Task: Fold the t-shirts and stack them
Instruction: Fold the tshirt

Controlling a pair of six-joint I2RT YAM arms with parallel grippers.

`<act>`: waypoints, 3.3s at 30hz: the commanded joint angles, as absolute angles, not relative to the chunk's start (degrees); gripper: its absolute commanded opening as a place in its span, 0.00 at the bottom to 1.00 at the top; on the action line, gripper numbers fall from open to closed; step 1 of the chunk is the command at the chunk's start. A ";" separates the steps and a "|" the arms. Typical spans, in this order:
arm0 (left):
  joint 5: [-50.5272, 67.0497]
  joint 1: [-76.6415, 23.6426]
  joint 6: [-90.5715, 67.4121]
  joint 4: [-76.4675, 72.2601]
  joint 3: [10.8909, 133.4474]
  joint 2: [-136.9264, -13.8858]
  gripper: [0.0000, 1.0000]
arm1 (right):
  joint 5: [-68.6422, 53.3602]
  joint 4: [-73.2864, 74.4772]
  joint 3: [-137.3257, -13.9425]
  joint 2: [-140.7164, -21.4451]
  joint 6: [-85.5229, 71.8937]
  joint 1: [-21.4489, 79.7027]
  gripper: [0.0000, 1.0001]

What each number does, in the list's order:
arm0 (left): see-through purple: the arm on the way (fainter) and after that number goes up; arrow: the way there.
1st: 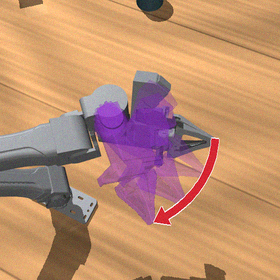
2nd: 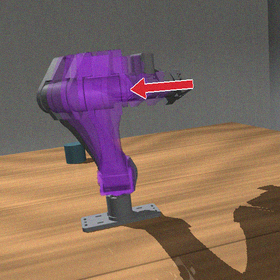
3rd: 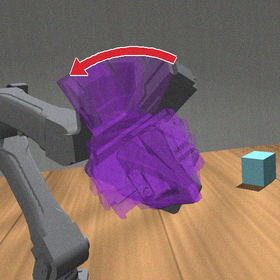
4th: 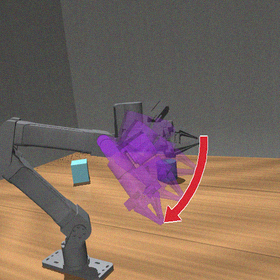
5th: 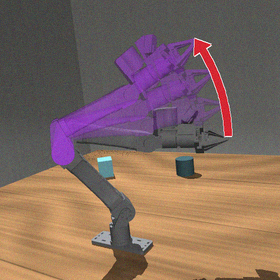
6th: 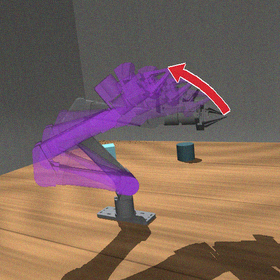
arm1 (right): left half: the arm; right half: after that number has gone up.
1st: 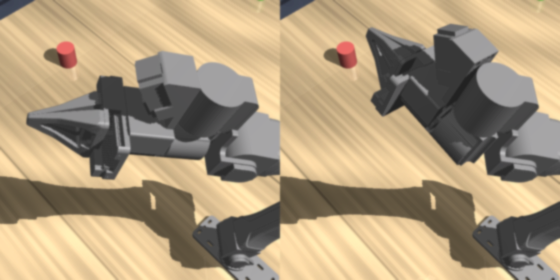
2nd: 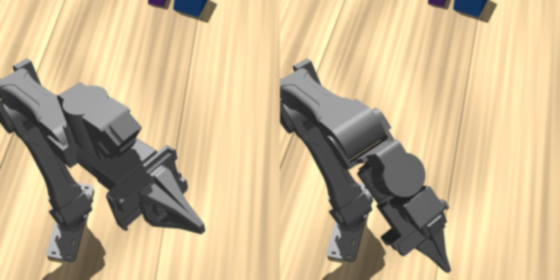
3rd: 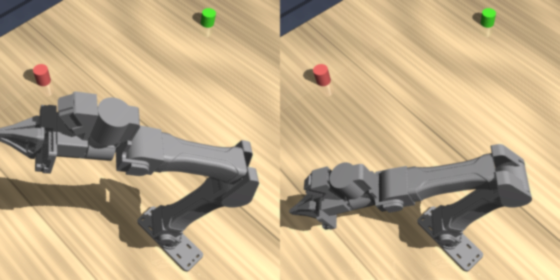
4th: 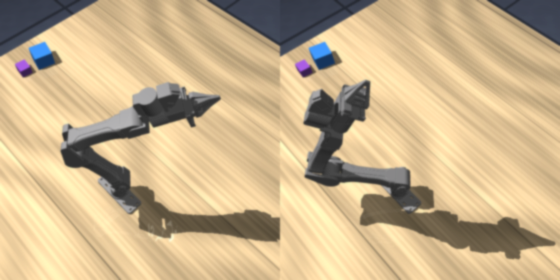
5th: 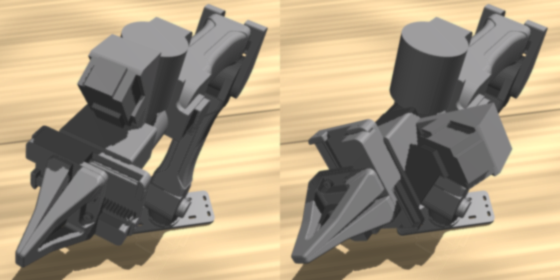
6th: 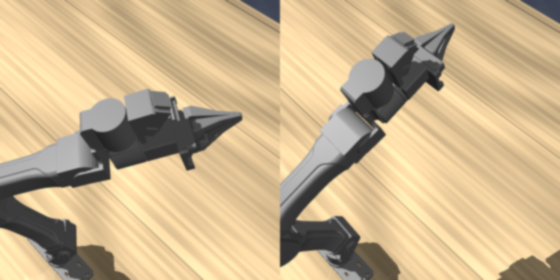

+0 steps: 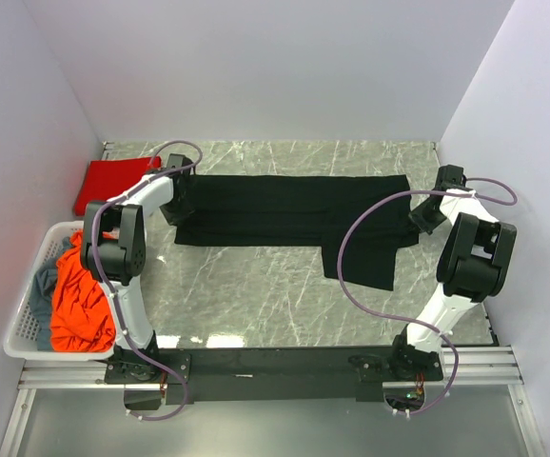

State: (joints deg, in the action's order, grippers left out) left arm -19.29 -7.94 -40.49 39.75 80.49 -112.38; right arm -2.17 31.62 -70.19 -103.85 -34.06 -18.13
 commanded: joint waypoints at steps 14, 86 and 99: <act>-22.94 -6.59 -41.31 40.17 79.72 -100.22 0.83 | 3.25 32.08 -67.78 -89.85 -31.82 -15.13 0.45; -16.00 -8.79 -34.54 26.10 60.12 -88.68 0.99 | 9.32 41.22 -105.73 -117.42 -31.99 0.18 0.00; -13.36 -10.10 -35.94 26.63 59.33 -89.30 1.00 | 4.84 37.18 -100.65 -115.06 -30.33 -2.29 0.47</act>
State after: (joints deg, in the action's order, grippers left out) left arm -14.92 -9.08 -35.59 27.16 58.52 -90.19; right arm 6.35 39.75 -102.63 -119.57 -31.81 -2.48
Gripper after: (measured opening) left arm 0.995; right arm 0.464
